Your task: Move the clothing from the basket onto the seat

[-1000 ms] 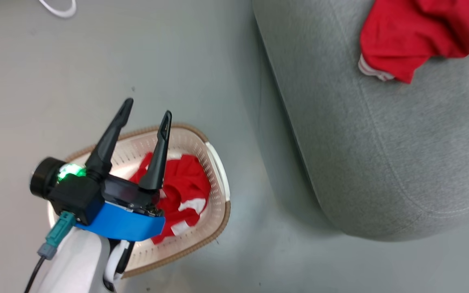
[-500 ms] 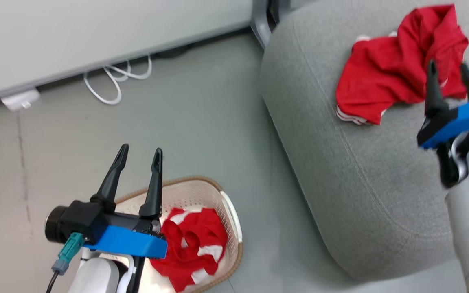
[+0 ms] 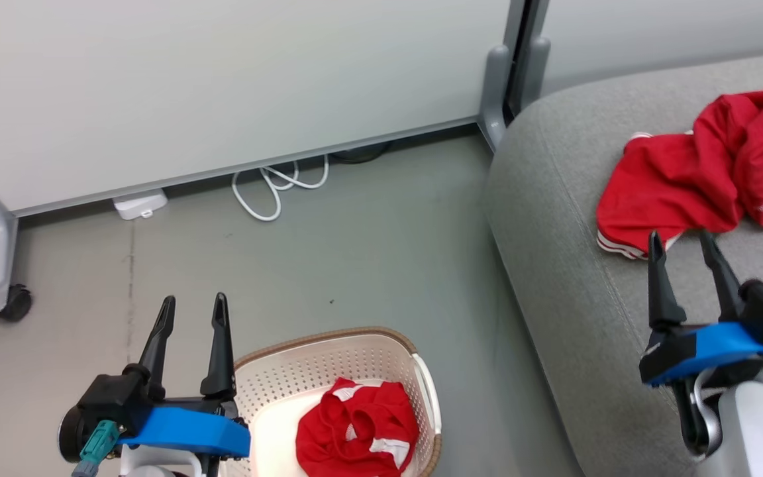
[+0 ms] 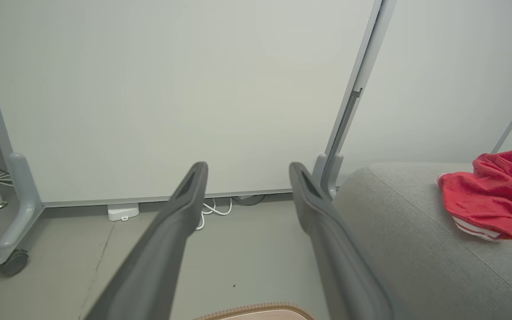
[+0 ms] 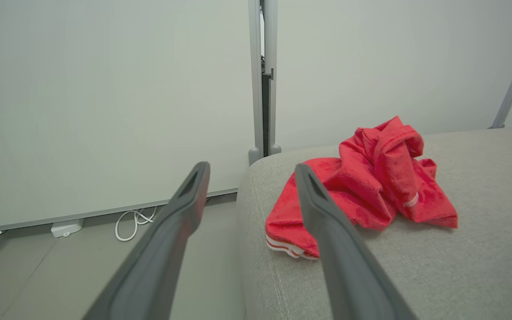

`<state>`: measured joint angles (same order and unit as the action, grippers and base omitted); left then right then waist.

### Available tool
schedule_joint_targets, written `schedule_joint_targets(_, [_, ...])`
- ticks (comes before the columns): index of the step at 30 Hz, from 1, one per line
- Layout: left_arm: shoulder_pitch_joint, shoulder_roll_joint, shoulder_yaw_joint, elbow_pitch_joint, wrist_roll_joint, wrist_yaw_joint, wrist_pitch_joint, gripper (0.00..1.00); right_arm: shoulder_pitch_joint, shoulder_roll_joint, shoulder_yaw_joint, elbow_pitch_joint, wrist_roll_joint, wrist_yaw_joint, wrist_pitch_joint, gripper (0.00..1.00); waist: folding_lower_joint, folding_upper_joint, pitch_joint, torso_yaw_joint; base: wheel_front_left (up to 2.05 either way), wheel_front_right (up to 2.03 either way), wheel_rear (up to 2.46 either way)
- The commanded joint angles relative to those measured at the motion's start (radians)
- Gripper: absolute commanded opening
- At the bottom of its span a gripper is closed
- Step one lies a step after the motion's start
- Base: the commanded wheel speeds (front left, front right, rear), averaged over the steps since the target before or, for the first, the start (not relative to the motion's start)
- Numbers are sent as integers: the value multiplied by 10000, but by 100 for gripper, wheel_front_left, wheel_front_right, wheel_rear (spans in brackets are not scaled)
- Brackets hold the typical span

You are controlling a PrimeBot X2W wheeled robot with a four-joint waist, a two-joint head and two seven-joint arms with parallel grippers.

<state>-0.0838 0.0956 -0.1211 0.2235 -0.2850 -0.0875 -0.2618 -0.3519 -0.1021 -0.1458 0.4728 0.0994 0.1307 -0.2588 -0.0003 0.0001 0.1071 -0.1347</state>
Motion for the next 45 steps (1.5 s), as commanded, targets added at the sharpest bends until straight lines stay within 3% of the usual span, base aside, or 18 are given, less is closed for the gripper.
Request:
schedule_joint_targets(1, [166,-39,191,108,99,1,-46,100,680,205,-40,-624,-193,3,139,100,3,-1,-317,367,0,0,0])
schedule_joint_targets(10, [598,-124,713,408,336,-110,-48,100,2406,510,207,-2683,-866,3,1099,100,3,-1,-760,912,0,0,0])
schedule_joint_targets(16, [869,-161,994,588,500,-161,-47,100,3269,517,455,-3361,-466,1,1477,100,3,-1,-977,1235,0,0,0])
schedule_joint_targets(45, [883,-281,1298,1090,855,-376,-47,100,3593,521,1216,-3252,-38,3,1539,100,3,-1,-1048,1492,0,0,0])
